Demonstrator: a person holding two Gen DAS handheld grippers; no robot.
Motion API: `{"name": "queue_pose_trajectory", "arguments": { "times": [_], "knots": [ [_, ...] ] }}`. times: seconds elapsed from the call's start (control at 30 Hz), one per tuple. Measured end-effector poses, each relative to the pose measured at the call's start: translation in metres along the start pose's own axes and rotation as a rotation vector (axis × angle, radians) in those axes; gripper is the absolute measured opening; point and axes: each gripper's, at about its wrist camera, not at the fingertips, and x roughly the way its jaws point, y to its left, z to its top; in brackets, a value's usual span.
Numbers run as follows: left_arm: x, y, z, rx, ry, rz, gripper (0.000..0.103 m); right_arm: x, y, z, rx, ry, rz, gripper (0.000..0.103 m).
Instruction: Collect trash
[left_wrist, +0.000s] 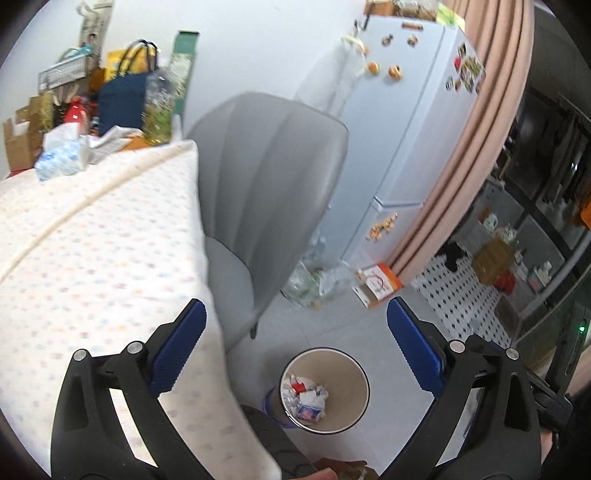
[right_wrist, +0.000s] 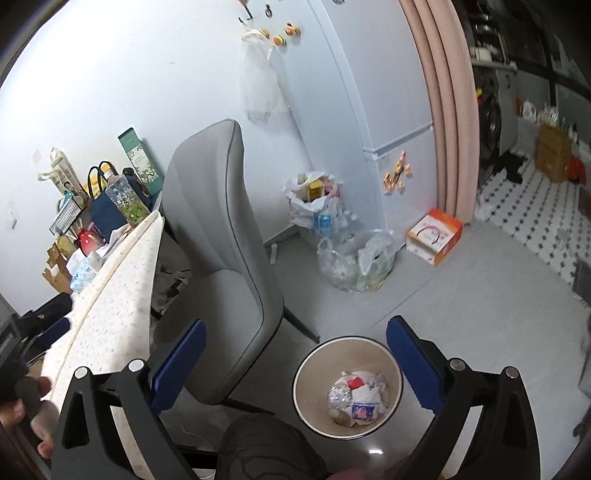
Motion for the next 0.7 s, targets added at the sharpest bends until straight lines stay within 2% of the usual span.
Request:
{"name": "queue_pose_trajectory", "arguments": {
  "times": [0.07, 0.23, 0.4, 0.7],
  "knots": [
    [-0.015, 0.008, 0.002, -0.005, -0.021, 0.015, 0.097, -0.011, 0.017, 0.004, -0.028, -0.018, -0.006, 0.096],
    [-0.054, 0.024, 0.006, -0.004, -0.083, 0.096, 0.097, -0.035, 0.059, 0.006, -0.106, -0.046, 0.061, 0.096],
    [-0.089, 0.045, -0.002, -0.020, -0.132, 0.133, 0.097, -0.052, 0.096, 0.002, -0.169, -0.058, 0.136, 0.096],
    [-0.147, 0.078, -0.019, -0.028, -0.191, 0.208, 0.097, -0.081, 0.148, -0.010, -0.255, -0.073, 0.216, 0.096]
  ]
}}
